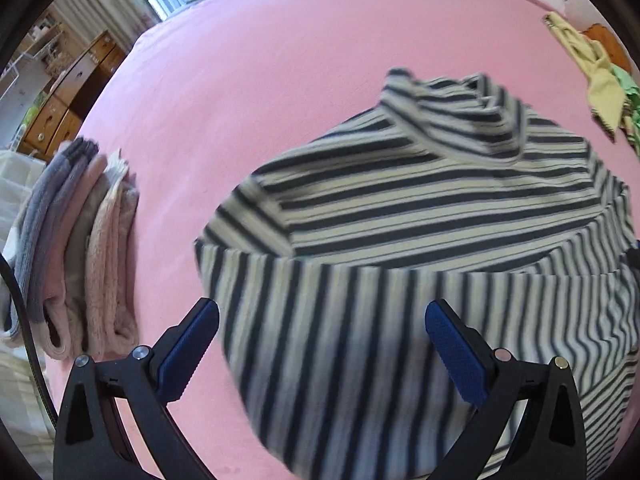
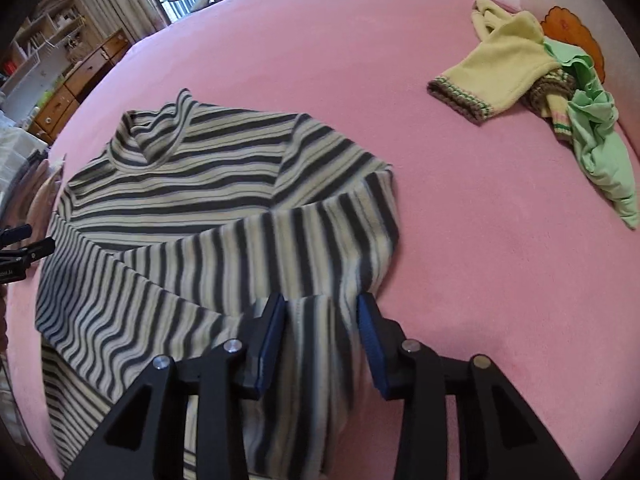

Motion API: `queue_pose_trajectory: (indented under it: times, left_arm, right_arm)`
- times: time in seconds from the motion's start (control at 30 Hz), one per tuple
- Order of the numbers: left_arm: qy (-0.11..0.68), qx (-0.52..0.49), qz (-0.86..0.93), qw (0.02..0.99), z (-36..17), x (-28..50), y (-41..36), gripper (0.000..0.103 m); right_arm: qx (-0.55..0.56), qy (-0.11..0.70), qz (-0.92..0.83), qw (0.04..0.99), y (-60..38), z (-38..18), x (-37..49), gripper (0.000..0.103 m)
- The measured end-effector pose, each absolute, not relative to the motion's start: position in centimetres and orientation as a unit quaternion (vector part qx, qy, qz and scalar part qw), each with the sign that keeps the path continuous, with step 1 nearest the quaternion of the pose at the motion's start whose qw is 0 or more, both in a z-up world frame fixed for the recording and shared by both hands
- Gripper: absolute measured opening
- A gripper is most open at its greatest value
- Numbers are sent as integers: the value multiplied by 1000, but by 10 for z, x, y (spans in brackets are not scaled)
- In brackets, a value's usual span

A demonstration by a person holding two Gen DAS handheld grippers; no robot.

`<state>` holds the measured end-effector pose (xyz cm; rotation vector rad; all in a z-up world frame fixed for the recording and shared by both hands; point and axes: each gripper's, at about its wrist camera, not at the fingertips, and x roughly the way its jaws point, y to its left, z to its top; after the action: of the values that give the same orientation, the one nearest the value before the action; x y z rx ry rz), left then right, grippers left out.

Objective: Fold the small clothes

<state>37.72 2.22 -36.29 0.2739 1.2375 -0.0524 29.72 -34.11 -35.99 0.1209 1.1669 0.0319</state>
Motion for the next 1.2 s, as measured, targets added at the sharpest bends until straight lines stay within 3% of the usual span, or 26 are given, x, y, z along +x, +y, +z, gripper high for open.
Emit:
queue_pose_trajectory:
  times: [0.2,0.47,0.57,0.93,1.0,1.03,1.07,1.17,1.2]
  left_arm:
    - [592,82,2,802,-364,383,61,103]
    - [617,41,25,785,-382,402,94,103]
    - [619,34,30,784,-386,406,102,103]
    - [628,11,32,777,-401,410,121,103]
    - [632,9,27,775,-406,411,123,103]
    - [633,10,23,774,-409,414,126,96]
    - [635,6,9,773,-411,415,127,80]
    - [633,-7,-21,774,-411,416,127,49]
    - [627,-1,-21,779,-407,415,125,43]
  right_arm:
    - [31,514,21,857,-331,-331,289,38]
    - [46,552,35,832,-336,-358,305,38]
    - [63,561,53,824,-342,-363,301,24]
    - [50,582,41,810,-341,-376,304,21]
    - [42,584,52,809,-337,-376,301,8]
    - [37,582,54,810,-335,-374,300,7]
    - [30,575,50,816,-334,-368,296,6]
    - [25,538,29,842,-338,-343,284,6]
    - [26,522,20,852,-341,-333,280,5]
